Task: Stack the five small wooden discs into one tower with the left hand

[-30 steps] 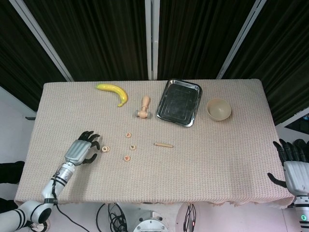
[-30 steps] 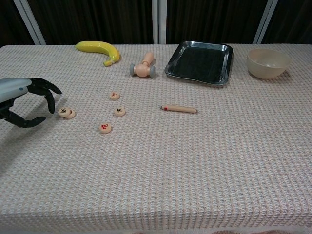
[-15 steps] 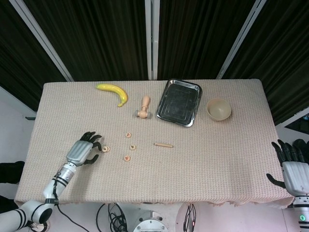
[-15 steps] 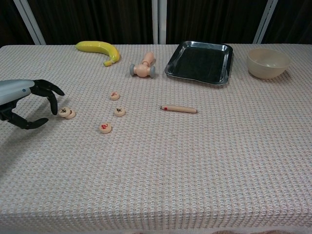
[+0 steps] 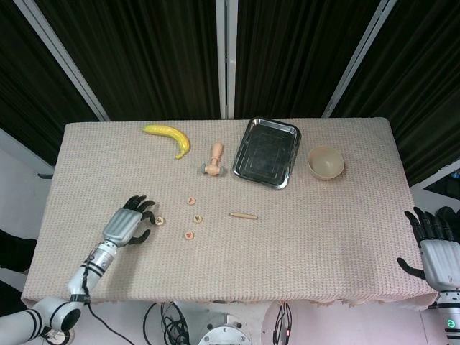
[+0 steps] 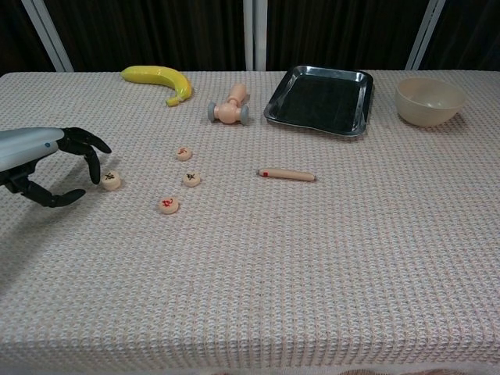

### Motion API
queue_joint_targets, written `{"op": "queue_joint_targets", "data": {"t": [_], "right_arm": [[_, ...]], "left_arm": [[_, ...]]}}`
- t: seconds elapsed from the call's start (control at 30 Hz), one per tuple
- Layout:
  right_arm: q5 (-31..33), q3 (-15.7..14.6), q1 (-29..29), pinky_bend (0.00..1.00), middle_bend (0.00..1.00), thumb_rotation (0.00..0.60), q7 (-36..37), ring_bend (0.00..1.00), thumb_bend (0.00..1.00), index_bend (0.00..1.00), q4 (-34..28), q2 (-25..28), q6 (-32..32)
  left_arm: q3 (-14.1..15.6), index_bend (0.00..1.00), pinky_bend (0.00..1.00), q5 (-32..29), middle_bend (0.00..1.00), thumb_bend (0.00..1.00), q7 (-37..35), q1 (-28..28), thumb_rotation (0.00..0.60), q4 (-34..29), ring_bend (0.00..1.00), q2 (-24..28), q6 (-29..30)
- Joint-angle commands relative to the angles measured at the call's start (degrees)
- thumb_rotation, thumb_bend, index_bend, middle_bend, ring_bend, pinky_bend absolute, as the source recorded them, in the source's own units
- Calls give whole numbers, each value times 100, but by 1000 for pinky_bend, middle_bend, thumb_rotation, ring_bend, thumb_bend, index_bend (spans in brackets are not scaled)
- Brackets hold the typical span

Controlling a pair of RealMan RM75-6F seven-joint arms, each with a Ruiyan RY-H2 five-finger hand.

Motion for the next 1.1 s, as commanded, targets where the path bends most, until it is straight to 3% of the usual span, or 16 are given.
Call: {"op": "queue_joint_targets", "data": {"t": [0.03, 0.17, 0.27, 0.47, 0.6, 0.93, 1.1], "right_arm": [[6, 4, -2, 0, 0, 600, 3, 0, 112, 0, 2, 5, 4], [8, 12, -2, 0, 0, 600, 15, 0, 113, 0, 3, 6, 13], [4, 18, 3, 0, 0, 600, 17, 0, 112, 0, -1, 4, 14], [-4, 18, 6, 0, 0, 600, 14, 0, 110, 0, -3, -23, 18], [-12, 8, 10, 0, 0, 600, 5, 0, 113, 0, 1, -46, 4], [-26, -6, 32, 0, 0, 600, 54, 0, 110, 0, 12, -37, -46], [-35, -4, 23, 0, 0, 600, 115, 0, 113, 0, 35, -26, -26]], "left_arm": [[-4, 438, 0, -5, 131, 406, 12, 3, 600, -9, 0, 18, 10], [-30, 421, 0, 4, 130, 405, 75, 52, 600, -86, 0, 93, 153], [-95, 348, 0, 45, 129, 390, 127, 106, 600, -251, 0, 149, 385], [-217, 288, 0, 362, 129, 202, 276, 11, 600, -833, 0, 205, 707], [-360, 294, 0, 317, 129, 170, 662, -227, 600, -1180, 0, 121, 501], [-845, 285, 0, -1005, 129, 171, 2121, -948, 600, -1483, 0, -493, -501], [-919, 313, 0, -1452, 130, 170, 2320, -1206, 600, -1278, 0, -854, -770]]}}
